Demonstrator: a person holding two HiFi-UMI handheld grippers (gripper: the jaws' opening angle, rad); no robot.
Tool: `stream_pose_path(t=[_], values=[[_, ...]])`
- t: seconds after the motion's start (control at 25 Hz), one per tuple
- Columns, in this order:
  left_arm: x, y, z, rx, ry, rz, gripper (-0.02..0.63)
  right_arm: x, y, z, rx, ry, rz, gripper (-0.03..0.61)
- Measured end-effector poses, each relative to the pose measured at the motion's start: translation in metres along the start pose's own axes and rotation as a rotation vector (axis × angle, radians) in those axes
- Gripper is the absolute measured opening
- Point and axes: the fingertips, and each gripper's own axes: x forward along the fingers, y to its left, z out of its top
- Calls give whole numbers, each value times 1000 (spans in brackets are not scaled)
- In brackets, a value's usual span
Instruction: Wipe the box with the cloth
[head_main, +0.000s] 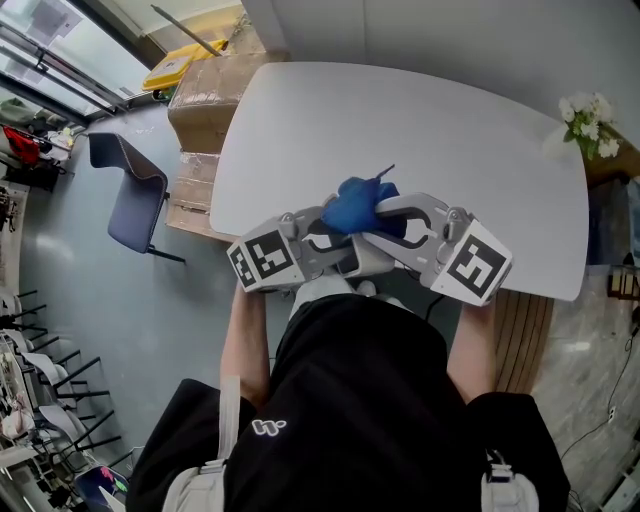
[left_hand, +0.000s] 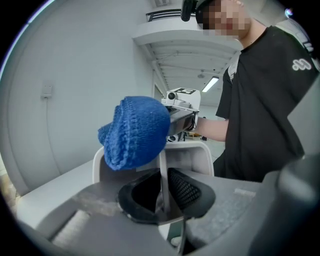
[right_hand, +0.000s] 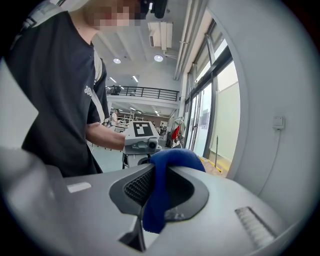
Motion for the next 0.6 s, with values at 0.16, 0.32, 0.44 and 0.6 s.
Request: stream_pose_path(t=[0.16,0.32,0.44,0.6], values=[[4,-6,1,14,7,-37,54,0,-6,-2,-2,8,-1,55],[6,-15,5,29,2,-86,55,-2,-12,-2,-1,2,12,55],[7,-22,10,39,-12,-122,55,-4,-18,-1,16,-18,13,55],[5,-31,20,59,-50,-162,55,-7,-29,-2,50,-43,0,55]])
